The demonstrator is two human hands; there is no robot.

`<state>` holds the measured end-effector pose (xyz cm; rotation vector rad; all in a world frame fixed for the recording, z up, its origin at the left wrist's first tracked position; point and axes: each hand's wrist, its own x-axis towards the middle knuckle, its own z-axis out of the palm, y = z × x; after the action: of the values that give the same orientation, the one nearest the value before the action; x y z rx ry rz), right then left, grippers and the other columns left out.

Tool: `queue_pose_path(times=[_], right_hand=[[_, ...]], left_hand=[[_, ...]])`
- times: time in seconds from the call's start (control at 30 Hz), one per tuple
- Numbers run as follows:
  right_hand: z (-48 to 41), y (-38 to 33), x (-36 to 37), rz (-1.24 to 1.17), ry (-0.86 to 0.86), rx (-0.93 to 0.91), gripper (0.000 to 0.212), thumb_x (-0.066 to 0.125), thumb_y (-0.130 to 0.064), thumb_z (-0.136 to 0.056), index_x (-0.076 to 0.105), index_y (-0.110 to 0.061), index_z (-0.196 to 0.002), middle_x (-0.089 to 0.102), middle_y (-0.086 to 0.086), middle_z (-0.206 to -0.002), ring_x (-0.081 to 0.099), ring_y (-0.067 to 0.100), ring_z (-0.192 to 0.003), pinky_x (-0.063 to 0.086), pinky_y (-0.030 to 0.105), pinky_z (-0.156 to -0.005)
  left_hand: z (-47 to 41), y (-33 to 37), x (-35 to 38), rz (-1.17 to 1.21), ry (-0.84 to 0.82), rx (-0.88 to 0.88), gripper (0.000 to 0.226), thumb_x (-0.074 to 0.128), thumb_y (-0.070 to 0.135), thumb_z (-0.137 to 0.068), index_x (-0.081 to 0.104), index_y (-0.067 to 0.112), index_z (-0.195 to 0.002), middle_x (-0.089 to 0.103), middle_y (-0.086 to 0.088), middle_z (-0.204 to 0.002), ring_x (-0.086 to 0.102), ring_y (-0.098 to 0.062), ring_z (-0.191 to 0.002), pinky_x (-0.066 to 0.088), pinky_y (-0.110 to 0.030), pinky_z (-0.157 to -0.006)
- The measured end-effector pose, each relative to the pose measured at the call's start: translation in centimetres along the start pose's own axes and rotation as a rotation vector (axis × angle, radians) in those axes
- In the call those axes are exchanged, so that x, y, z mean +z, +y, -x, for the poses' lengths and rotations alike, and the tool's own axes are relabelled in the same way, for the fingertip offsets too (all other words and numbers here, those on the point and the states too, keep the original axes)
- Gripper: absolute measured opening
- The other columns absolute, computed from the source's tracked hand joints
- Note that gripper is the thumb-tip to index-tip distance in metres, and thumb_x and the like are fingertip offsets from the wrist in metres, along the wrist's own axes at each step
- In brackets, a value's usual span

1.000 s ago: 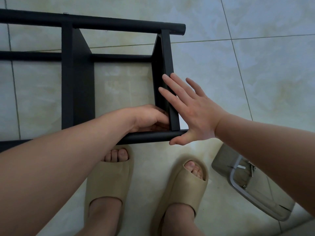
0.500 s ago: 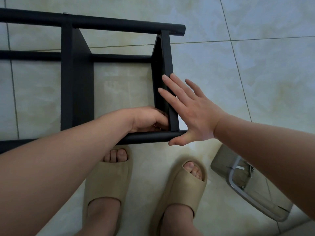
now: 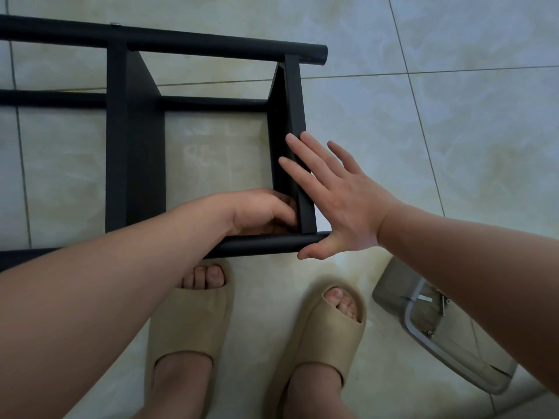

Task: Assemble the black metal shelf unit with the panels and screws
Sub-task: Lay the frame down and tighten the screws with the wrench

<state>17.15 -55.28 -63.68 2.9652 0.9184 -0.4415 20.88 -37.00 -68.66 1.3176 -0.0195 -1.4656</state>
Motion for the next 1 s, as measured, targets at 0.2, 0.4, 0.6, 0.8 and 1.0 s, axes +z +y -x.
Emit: queue_pose_path(times=[0.2,0.4,0.6,0.8,1.0], right_hand=[[0.02,-0.02,-0.07,0.002,-0.005,0.0,0.131,0.037,-0.096,-0.068,0.013,-0.007,-0.161,-0.001,0.018,-0.169,-0.003,0.034,-0.156,0.009,0.057,-0.124],[-0.04,-0.05,-0.09,0.001,-0.009,0.0,0.131,0.037,-0.096,-0.069,0.013,-0.007,-0.161,-0.001,0.018,-0.169,-0.003,0.034,-0.156,0.009,0.058,-0.124],[-0.01,-0.01,-0.12,0.002,-0.009,-0.002,0.131,0.037,-0.096,-0.068,0.014,-0.006,-0.161,-0.001,0.018,-0.169,-0.003,0.034,-0.156,0.009,0.057,-0.124],[-0.01,-0.02,-0.03,0.005,-0.001,-0.004,0.131,0.037,-0.096,-0.069,0.015,-0.006,-0.161,0.0,0.018,-0.169,-0.002,0.034,-0.156,0.011,0.058,-0.124],[-0.01,0.01,0.01,0.009,-0.001,-0.004,0.131,0.037,-0.096,-0.069,0.013,-0.007,-0.161,-0.001,0.018,-0.169,-0.003,0.034,-0.156,0.011,0.058,-0.124]], left_hand=[[0.07,-0.14,0.02,-0.153,0.102,-0.011,0.023,0.066,0.006,-0.084,0.065,-0.012,-0.099,0.063,-0.02,-0.086,0.059,-0.027,-0.079,0.045,-0.039,-0.077],[-0.13,-0.13,-0.13,-0.029,0.049,-0.001,0.012,0.057,-0.009,-0.087,0.061,0.002,-0.085,0.061,-0.008,-0.069,0.062,-0.016,-0.059,0.05,-0.022,-0.056],[-0.01,-0.1,0.08,-0.07,0.069,0.0,0.025,0.065,0.011,-0.078,0.069,-0.007,-0.095,0.068,-0.019,-0.084,0.065,-0.025,-0.077,0.051,-0.033,-0.074],[-0.29,-0.35,-0.26,-0.052,0.051,0.001,0.013,0.058,-0.008,-0.087,0.061,0.003,-0.082,0.061,-0.003,-0.059,0.06,-0.012,-0.052,0.048,-0.019,-0.051],[0.18,0.09,0.03,-0.044,0.046,0.013,0.01,0.061,0.006,-0.084,0.069,0.001,-0.086,0.07,-0.008,-0.077,0.068,-0.017,-0.07,0.054,-0.025,-0.065]])
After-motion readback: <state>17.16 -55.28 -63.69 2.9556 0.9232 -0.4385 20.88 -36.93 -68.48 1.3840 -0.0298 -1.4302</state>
